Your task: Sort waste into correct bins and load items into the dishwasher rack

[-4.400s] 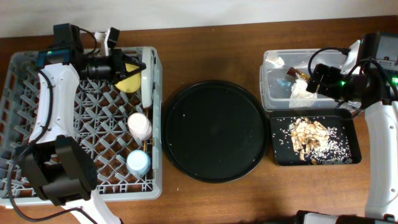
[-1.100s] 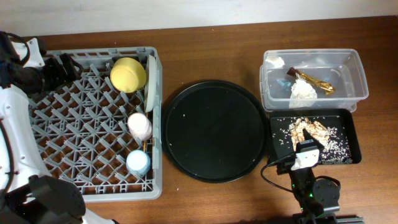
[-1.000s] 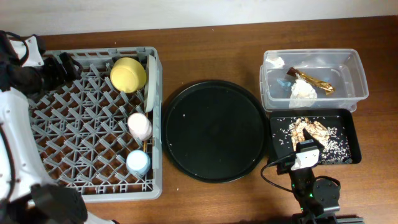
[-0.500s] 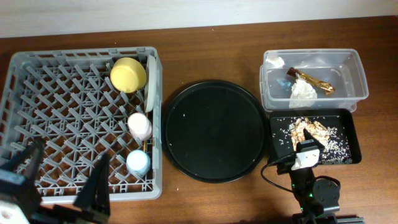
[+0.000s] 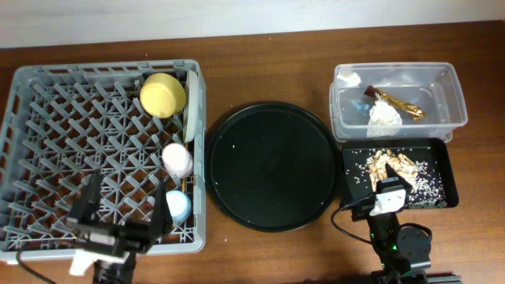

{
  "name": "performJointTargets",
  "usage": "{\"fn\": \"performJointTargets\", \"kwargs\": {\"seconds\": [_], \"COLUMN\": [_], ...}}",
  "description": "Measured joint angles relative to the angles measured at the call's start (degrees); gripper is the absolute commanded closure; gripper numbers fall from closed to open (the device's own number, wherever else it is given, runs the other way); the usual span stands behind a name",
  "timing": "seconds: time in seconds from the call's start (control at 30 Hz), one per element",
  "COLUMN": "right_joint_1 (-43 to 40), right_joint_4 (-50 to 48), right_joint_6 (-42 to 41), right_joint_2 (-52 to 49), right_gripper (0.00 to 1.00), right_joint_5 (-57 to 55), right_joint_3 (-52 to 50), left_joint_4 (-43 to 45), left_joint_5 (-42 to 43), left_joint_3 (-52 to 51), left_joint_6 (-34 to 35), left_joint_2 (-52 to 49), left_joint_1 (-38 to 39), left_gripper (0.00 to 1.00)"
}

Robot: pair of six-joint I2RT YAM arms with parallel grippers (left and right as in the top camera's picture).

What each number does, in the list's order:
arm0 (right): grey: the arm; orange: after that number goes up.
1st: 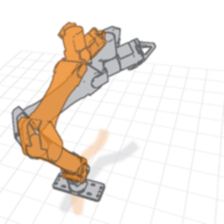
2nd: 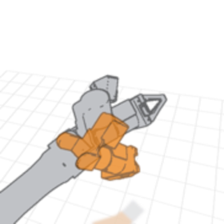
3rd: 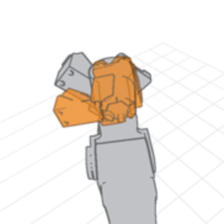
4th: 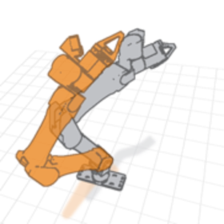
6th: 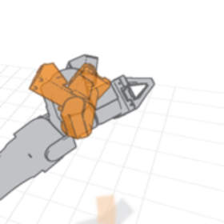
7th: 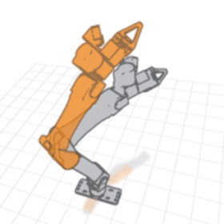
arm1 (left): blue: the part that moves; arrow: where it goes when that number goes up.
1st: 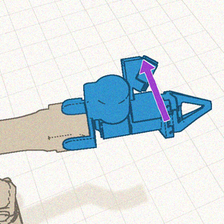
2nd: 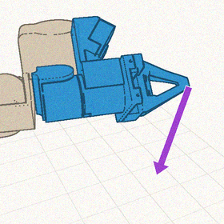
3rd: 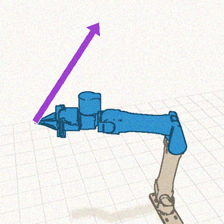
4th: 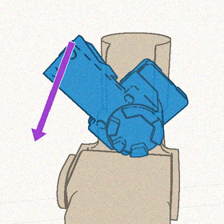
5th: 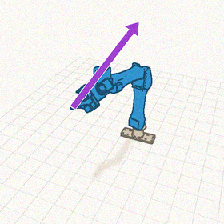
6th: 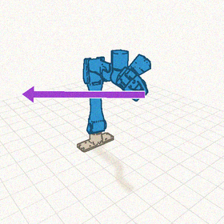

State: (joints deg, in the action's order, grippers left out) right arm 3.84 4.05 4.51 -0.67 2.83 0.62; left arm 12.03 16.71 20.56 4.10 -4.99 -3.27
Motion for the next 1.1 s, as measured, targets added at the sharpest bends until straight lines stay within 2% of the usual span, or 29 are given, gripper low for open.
{"fn": "performJointTargets", "kwargs": {"seconds": [0.07,0.1,0.27,0.33,0.57,1.1], "right_joint_1": [0.0,0.0,0.0,0.0,0.0,0.0], "right_joint_4": [0.02,0.02,0.02,0.02,0.02,0.02], "right_joint_6": [0.0,-0.02,0.0,0.02,0.0,0.0], "right_joint_2": [0.0,-0.02,-0.02,-0.02,-0.02,-0.02], "right_gripper": [0.01,0.01,0.01,0.01,0.01,0.01], "right_joint_5": [0.0,0.0,0.0,0.0,0.0,0.0], "right_joint_3": [0.0,0.0,0.0,0.0,0.0,0.0], "left_joint_4": [9.11,10.78,11.08,7.93,-16.09,-16.39], "left_joint_5": [-0.37,-0.98,-8.15,-10.19,-14.84,-15.52], "left_joint_3": [-6.84,-9.14,-17.11,-18.23,-19.82,-19.87], "left_joint_6": [0.0,0.0,0.0,0.0,0.0,0.0], "left_joint_2": [4.02,4.26,4.26,4.35,4.39,4.37], "left_joint_1": [0.04,0.28,2.82,2.89,2.89,2.89], "left_gripper": [0.01,0.01,0.01,0.01,0.01,0.01]}}
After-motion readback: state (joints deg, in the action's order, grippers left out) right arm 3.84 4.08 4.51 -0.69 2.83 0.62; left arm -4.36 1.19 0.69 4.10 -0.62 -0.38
